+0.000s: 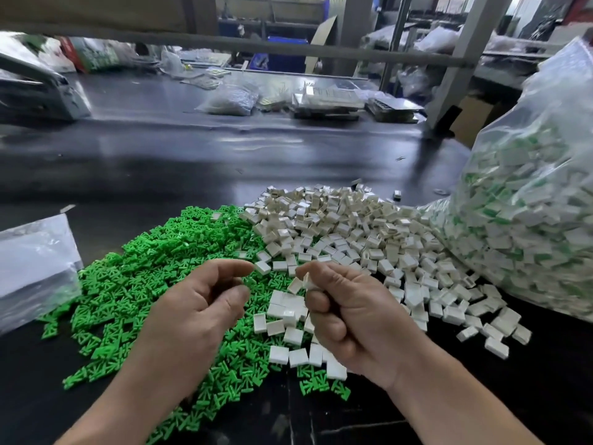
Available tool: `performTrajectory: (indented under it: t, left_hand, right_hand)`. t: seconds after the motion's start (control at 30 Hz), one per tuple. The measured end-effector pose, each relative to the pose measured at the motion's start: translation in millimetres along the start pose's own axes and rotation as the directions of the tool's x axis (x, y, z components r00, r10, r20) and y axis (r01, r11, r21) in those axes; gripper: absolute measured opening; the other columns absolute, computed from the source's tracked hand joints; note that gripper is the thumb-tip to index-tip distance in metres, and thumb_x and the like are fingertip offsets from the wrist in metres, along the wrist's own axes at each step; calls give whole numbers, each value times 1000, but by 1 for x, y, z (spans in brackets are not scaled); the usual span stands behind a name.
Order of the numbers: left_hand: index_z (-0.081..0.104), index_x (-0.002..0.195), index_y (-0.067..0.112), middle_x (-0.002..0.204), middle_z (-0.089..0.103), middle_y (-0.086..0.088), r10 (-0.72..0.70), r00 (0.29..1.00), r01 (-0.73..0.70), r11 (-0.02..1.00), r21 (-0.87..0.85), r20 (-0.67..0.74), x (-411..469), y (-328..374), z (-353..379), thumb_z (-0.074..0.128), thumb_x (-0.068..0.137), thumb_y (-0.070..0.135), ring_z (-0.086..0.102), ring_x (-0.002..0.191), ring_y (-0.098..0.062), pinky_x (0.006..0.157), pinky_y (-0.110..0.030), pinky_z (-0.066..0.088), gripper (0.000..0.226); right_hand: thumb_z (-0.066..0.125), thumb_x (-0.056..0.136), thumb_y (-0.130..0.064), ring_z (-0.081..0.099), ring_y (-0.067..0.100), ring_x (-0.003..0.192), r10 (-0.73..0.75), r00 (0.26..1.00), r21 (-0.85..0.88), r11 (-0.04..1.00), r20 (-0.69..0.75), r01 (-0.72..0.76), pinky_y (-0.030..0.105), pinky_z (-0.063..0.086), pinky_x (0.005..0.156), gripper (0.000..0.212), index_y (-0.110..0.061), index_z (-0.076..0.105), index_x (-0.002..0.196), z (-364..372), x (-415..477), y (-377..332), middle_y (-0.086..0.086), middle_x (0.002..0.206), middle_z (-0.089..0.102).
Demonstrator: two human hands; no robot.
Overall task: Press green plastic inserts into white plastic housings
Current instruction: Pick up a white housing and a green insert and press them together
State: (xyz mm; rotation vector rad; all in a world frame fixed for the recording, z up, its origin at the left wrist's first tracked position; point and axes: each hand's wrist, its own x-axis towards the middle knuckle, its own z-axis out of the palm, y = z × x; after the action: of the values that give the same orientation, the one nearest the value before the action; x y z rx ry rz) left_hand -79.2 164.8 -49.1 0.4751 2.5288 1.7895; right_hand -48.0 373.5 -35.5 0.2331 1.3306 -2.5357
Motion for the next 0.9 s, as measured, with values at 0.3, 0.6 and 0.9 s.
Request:
performTrajectory:
  t: [0.3, 0.6, 0.9]
  left_hand:
    - [71, 91, 20, 82, 72, -15, -40, 999, 45, 853, -519, 21, -3, 3, 14, 76, 70, 36, 67, 69, -25, 58, -28, 54, 27]
    - [71, 90, 18, 68, 62, -10, -26, 1000, 24, 864, -502, 3, -7, 7, 13, 78, 72, 42, 58, 59, -21, 52, -26, 49, 31]
    - [70, 82, 19, 74, 70, -13, 0, 999, -14, 901, -434, -33, -10, 14, 20, 66, 81, 24, 65, 58, -23, 49, -26, 51, 7]
  right_hand:
    - [64, 92, -14, 65, 23, 60, -111, 970, -200, 967, 217, 156, 30, 56, 49, 18, -2, 62, 104, 9, -4, 10, 18, 89, 66]
    - [66, 94, -13, 65, 25, 65, -191, 964, -409, 877, 186, 253, 32, 57, 56, 14, 0, 66, 101, 15, -9, 12, 11, 86, 65]
    - [68, 92, -21, 63, 21, 58, -249, 949, -451, 837, 192, 311, 30, 56, 50, 10, -12, 74, 92, 18, -15, 9, 3, 77, 67]
